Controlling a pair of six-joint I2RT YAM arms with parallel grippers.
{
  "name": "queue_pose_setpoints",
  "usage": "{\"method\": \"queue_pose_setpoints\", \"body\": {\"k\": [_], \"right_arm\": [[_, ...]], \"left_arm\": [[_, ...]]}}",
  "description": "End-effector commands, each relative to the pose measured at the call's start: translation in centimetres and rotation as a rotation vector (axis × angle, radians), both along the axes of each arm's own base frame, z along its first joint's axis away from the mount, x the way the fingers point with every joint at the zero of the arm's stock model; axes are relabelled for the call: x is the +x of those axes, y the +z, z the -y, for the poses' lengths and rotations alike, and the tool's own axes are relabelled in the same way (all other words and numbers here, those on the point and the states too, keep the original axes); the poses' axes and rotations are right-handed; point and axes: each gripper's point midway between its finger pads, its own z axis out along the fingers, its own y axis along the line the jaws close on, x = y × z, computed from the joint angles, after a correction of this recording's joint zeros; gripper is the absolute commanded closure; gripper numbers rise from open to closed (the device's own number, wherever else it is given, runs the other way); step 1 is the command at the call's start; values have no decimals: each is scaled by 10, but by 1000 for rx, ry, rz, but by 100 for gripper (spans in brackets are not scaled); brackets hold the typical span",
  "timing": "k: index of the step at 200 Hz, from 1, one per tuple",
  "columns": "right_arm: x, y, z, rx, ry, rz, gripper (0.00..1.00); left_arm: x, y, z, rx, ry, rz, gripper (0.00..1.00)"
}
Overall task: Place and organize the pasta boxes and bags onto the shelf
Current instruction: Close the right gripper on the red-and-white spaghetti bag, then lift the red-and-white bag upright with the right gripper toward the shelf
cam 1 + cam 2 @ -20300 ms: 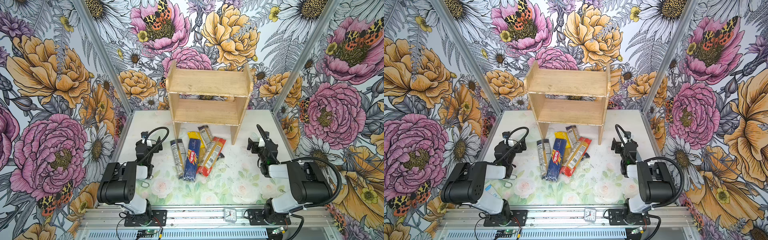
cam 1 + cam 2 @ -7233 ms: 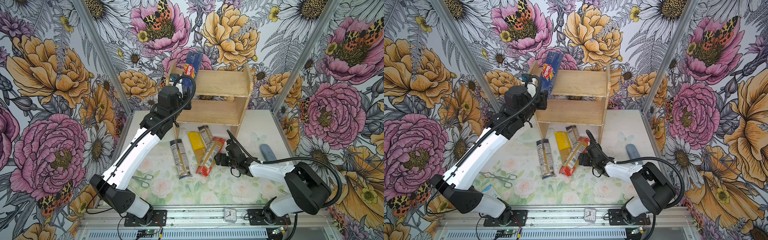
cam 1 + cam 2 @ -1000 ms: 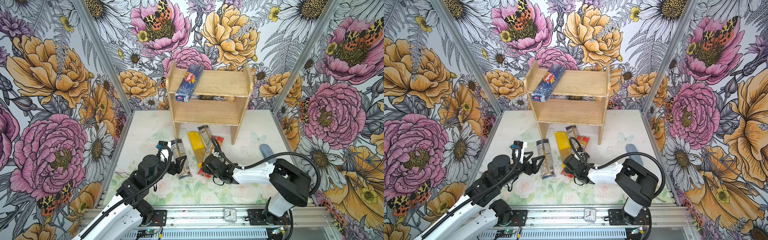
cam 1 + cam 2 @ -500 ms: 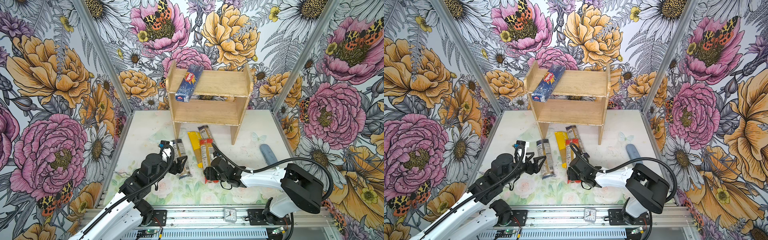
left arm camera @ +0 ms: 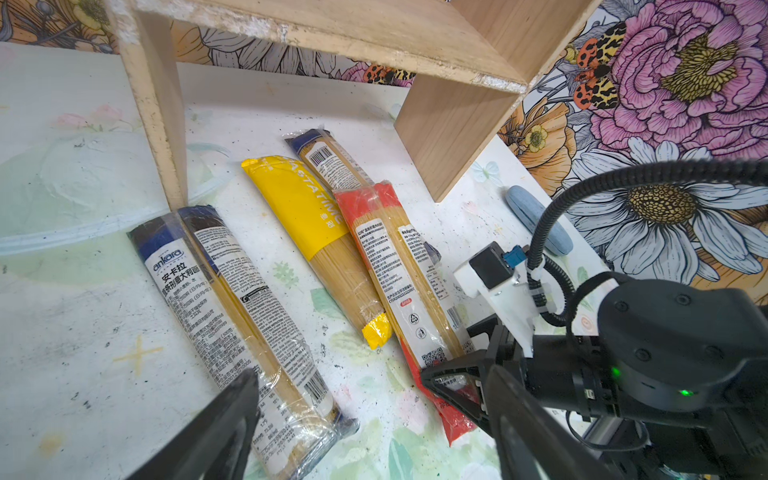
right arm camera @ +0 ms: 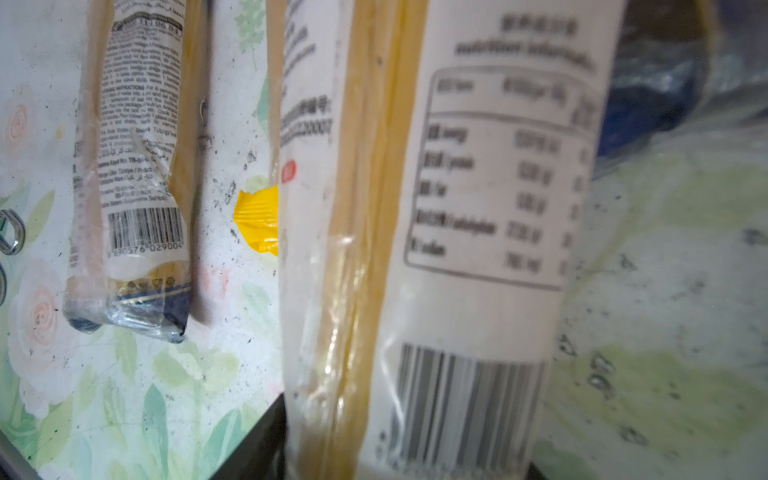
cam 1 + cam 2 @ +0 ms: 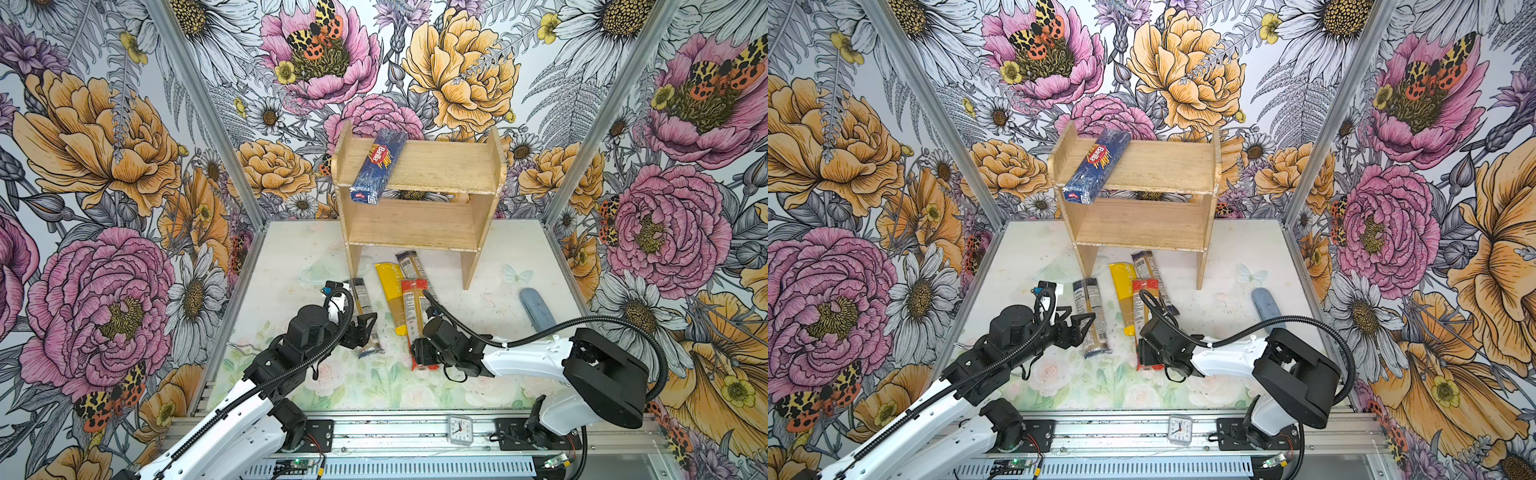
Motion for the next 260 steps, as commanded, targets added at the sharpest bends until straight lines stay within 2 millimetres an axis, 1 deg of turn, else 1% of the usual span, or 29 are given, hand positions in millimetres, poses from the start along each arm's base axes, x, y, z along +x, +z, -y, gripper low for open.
{"method": "queue_pose_setpoints", "body": {"k": [1,12,24,31,47,81,101,125,150,168,196,213,215,230,260], "right_arm": [[-7,-7,3,-36,30,-12,47],[-8,-5,3,-32,36,-11,53],[-8,-1,4,-34,41,-3,66],[-8,2,4,-31,40,2,75],[-8,9,7,-27,41,9,100],[-11,28,20,-55,26,17,100],[-13,50,27,-68,35,32,100],[-16,98,26,23,48,92,100],[-19,158,26,167,36,165,100],[-24,195,27,253,31,179,100],[-32,251,27,326,54,211,100],[-35,289,24,378,88,248,100],[-35,291,24,378,92,251,100],[-33,329,24,411,102,310,100],[-23,391,24,437,100,435,100]], "left_arm": [[-1,1,5,-30,-11,-6,14],[-1,-2,5,-31,-8,-12,14],[-1,-4,5,-31,-6,-16,14],[-1,-5,5,-29,-5,-16,14],[-1,-5,5,-31,-4,-16,14],[-1,-6,7,-30,-8,-19,14],[-1,-7,7,-28,-11,-18,14],[-1,-8,7,-22,-12,-17,14],[0,-9,8,-19,-12,-18,14],[0,-10,8,-18,-13,-19,14],[1,-10,8,-14,-15,-18,14],[0,-11,9,-10,-19,-20,14],[0,-11,9,-11,-19,-20,14],[0,-12,8,-11,-14,-21,14],[1,-13,8,-11,-12,-24,14]]}}
